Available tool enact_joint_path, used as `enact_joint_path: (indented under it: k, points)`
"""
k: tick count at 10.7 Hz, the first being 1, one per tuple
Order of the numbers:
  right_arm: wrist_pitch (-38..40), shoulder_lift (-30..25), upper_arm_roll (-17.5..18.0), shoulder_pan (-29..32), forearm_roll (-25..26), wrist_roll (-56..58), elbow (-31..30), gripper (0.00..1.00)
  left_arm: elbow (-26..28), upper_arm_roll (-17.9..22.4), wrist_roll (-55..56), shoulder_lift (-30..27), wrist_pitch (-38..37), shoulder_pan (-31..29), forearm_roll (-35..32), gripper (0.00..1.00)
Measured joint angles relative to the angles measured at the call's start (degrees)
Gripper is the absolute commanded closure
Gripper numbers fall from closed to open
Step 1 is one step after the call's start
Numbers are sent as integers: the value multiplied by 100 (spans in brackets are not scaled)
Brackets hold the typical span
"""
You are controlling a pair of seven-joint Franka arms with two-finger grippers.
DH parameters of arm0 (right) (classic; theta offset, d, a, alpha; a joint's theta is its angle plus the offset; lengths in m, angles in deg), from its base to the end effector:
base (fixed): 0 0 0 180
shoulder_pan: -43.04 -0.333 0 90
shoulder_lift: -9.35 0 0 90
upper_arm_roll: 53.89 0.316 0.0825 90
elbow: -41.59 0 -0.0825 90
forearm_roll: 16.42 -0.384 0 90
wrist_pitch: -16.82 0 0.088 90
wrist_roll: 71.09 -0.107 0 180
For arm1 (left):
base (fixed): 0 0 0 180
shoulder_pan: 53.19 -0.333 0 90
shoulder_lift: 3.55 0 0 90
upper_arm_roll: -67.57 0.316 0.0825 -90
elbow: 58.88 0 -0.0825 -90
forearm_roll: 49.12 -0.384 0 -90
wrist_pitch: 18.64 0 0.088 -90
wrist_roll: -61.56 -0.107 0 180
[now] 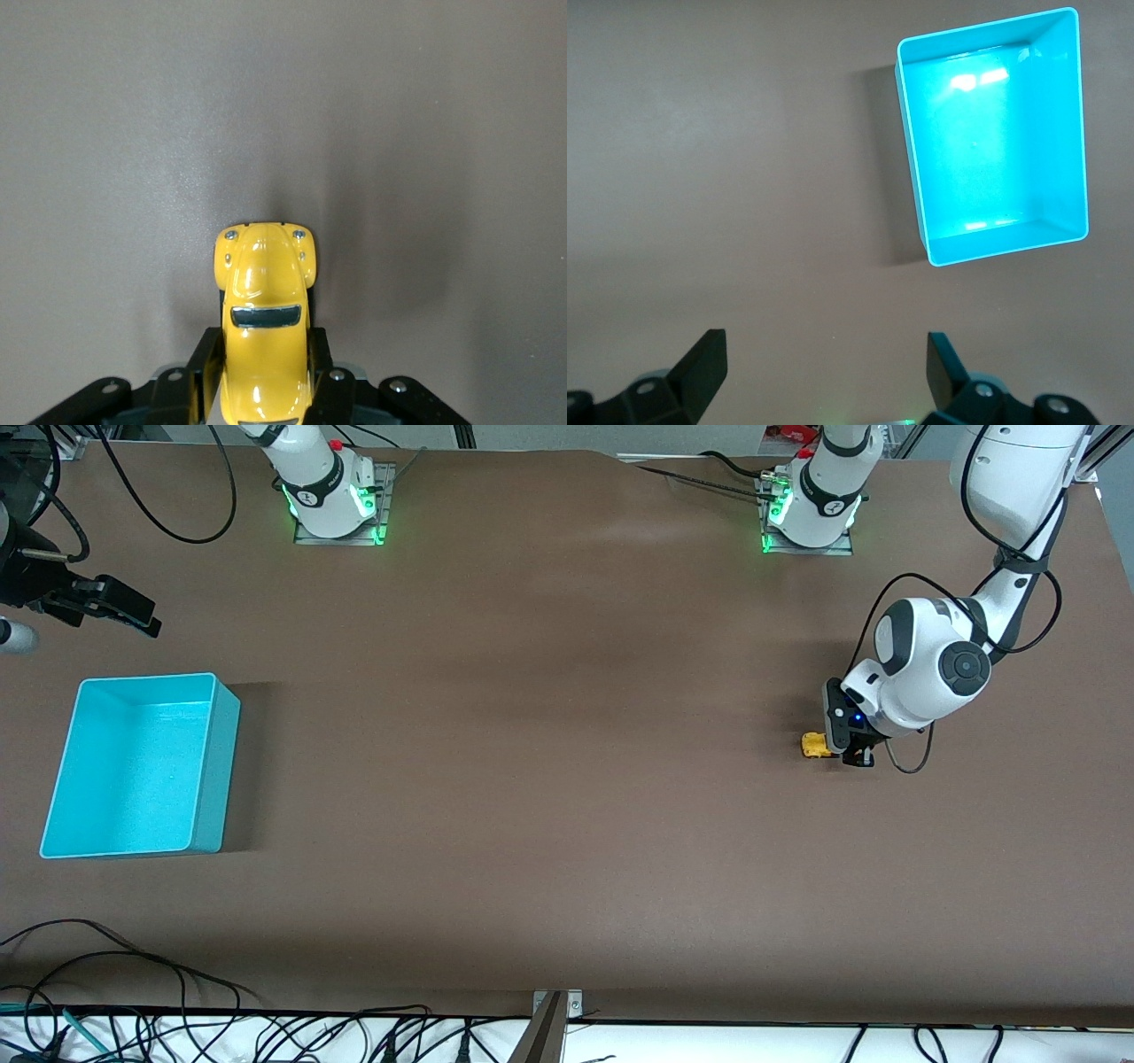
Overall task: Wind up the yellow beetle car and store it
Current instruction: 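Close the left gripper on the yellow car, pressing it onto the table, then drag the car backward with the left gripper, away from the turquoise box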
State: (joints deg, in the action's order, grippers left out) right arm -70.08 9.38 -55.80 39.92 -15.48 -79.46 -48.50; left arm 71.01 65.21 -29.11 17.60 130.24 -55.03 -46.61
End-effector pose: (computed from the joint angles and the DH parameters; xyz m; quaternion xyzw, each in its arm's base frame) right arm 0.5486 0.0098 0.6189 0.9976 -0.0626 -0.0273 0.0105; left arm 0.5330 -0.0046 0.1918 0.7138 -0.6999 -0.0002 0.0263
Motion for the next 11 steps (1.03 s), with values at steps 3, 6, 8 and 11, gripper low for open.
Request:
enact_joint_path:
  k: [3, 6, 8, 11]
  points:
    - [0, 0, 0, 0, 0, 0, 0, 0, 0, 16, 0, 1, 0, -1, 0, 100]
    - [0, 0, 0, 0, 0, 0, 0, 0, 0, 99, 0, 1, -2, -2, 0, 100]
    - [0, 0, 0, 0, 0, 0, 0, 0, -1, 243, -40, 2, -6, -5, -28, 100]
    - [0, 0, 0, 0, 0, 0, 0, 0, -1, 485, -102, 4, -14, -18, -120, 100]
